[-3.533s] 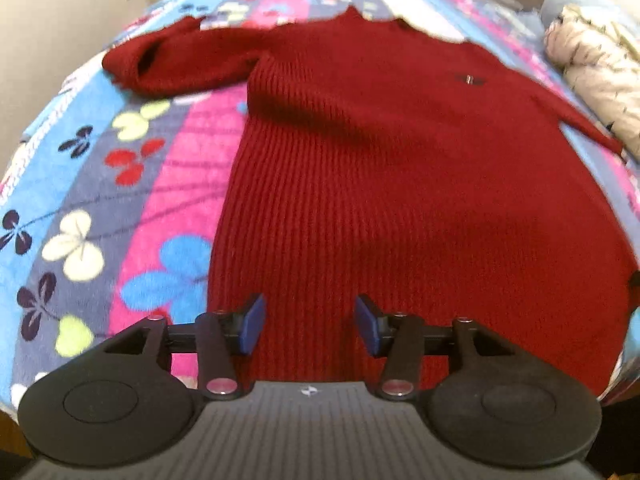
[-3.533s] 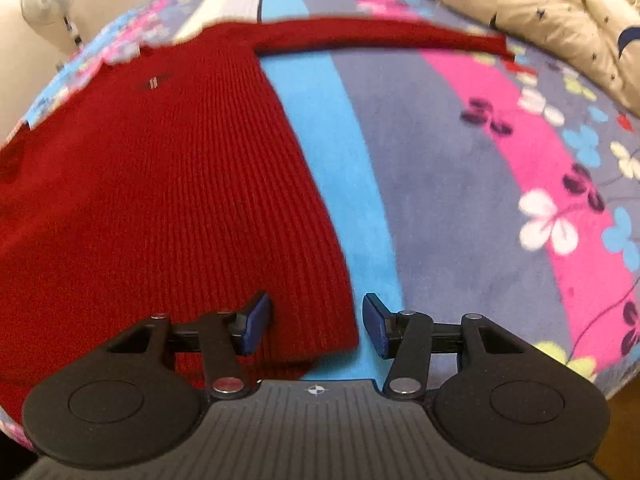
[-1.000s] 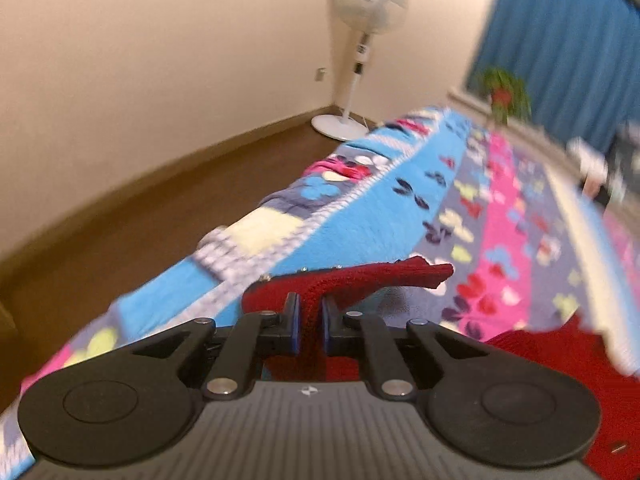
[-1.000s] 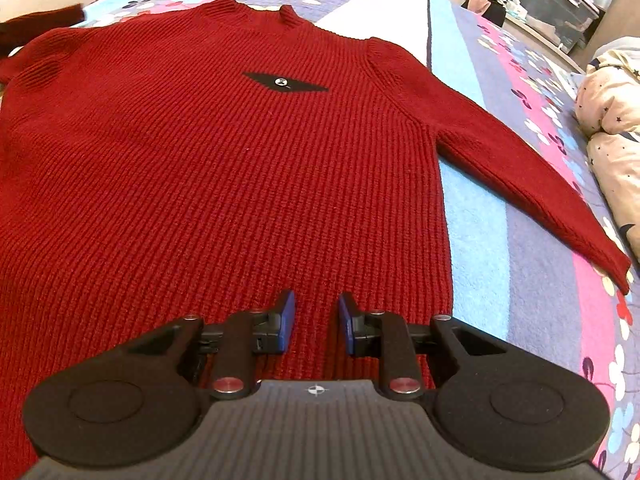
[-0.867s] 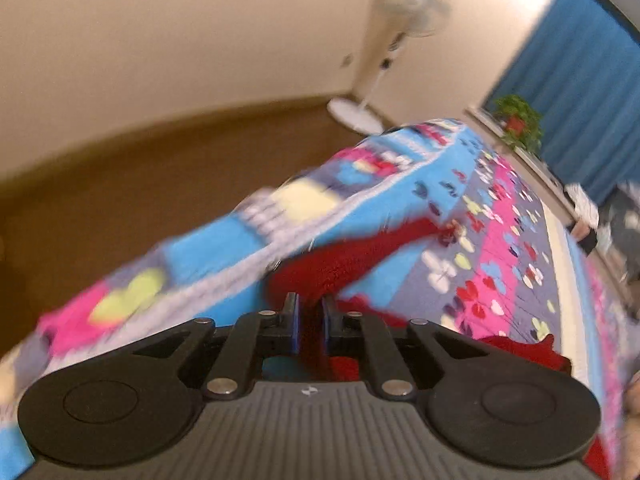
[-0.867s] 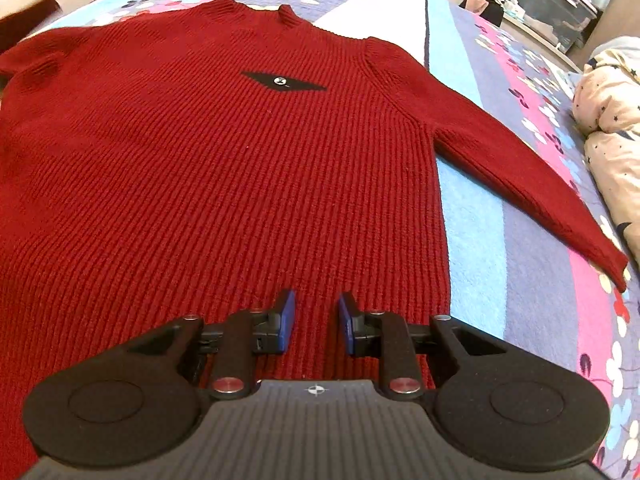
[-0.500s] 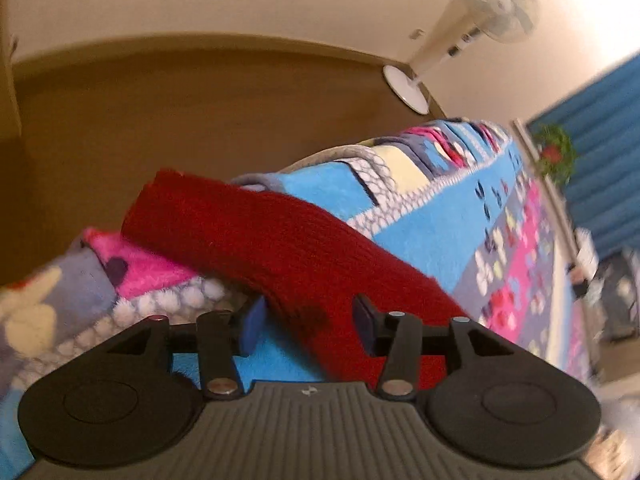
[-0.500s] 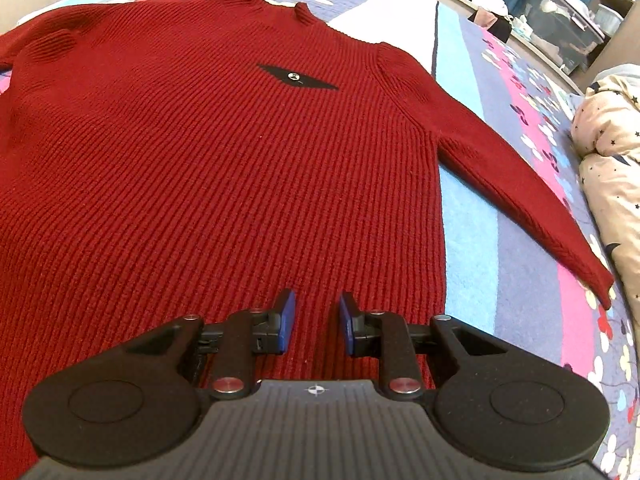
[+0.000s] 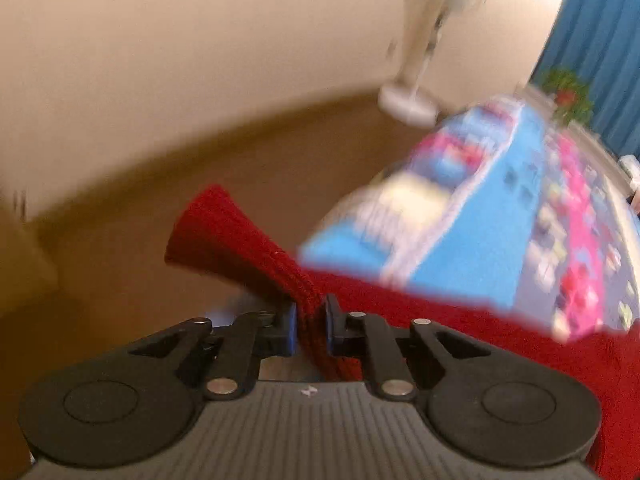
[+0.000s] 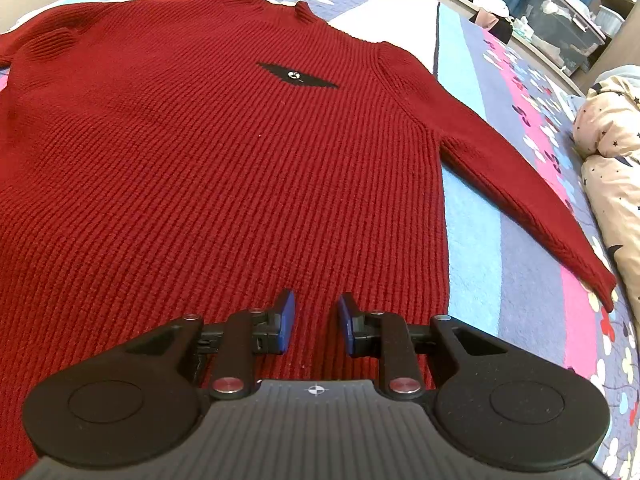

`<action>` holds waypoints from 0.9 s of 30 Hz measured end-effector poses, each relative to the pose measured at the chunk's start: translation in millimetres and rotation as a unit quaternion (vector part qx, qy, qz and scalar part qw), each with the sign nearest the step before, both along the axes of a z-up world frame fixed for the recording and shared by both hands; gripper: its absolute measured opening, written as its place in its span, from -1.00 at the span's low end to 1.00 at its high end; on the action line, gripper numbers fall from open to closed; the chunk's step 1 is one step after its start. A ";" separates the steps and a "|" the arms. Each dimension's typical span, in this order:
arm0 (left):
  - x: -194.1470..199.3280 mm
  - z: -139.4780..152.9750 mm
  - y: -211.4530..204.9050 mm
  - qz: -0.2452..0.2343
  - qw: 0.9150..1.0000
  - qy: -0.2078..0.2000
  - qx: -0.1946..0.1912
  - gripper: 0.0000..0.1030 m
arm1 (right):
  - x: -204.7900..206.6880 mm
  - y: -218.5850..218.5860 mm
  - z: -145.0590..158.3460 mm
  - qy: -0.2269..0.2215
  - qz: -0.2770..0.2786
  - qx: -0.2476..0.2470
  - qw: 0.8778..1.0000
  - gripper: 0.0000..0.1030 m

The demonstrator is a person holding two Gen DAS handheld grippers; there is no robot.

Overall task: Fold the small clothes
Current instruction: 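Carry the held sleeve across the sweater body with the left tool and release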

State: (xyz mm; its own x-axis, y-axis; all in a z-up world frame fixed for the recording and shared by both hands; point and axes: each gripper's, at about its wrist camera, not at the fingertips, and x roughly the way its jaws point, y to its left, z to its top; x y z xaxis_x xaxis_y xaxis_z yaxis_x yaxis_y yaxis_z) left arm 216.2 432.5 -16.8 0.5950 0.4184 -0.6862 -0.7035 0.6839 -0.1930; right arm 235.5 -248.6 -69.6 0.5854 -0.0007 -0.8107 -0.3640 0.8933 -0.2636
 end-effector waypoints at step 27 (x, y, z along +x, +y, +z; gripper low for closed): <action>37.9 15.1 -41.0 0.004 0.997 -0.039 0.071 -0.75 | 5.4 -14.2 21.5 -0.032 -0.055 0.034 0.997 -0.43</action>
